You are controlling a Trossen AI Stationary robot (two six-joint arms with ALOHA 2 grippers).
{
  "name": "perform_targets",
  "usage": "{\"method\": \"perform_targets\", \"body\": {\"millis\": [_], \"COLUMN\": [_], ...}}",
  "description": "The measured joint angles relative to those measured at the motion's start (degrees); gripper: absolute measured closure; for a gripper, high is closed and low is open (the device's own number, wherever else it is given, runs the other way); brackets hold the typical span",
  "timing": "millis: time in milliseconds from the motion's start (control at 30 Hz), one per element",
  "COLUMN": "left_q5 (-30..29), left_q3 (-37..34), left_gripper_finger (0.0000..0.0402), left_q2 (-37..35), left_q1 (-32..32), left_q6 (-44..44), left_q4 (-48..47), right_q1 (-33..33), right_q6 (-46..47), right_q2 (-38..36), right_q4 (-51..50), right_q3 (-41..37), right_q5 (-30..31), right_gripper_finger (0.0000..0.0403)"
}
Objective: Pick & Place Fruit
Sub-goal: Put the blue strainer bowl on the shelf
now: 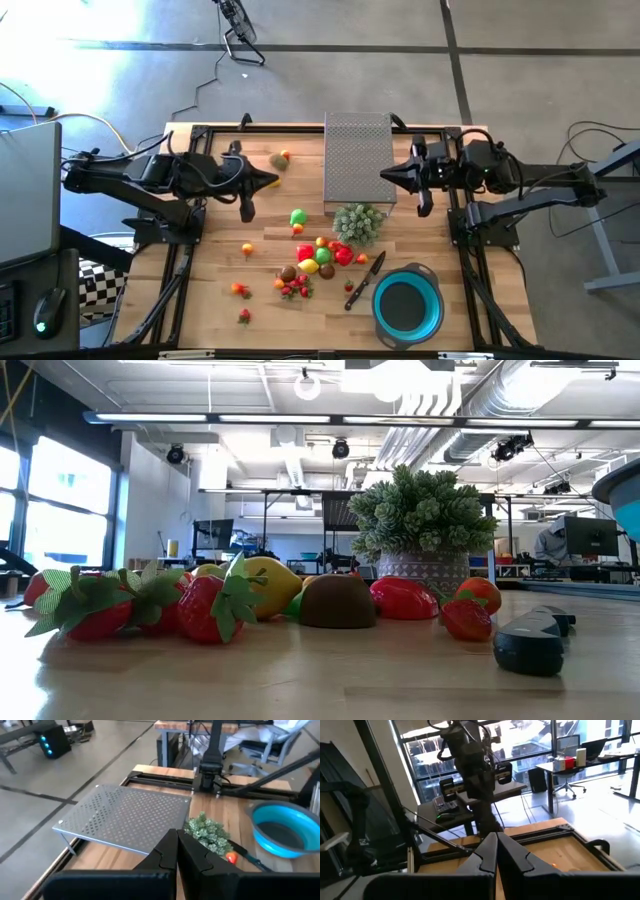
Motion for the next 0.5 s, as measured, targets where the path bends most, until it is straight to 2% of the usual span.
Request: {"method": "perform_targets", "body": {"millis": [200,367,500], "left_q5": [5.6,5.6,5.6], "left_q3": [0.0,-0.1,-1.3], "left_gripper_finger": [0.0402,0.0402,0.0402], "left_q2": [-2.6,-5.0,-5.3], "left_q1": [0.0,0.0,0.0], "left_q6": [3.0,-0.1,-1.6], "left_q4": [-1.6,-6.0,-5.6], "right_q1": [0.0,0.0,0.0], "right_q6": [0.7,0.7,0.7], "right_q2": [0.0,0.0,0.0], "right_q4": [-2.4,-4.5,-5.6], "right_q3": [0.0,0.0,0.0], "right_q5": [0.1,0.3,0.6], "right_gripper_finger": [0.0401,0.0401,0.0401]}}
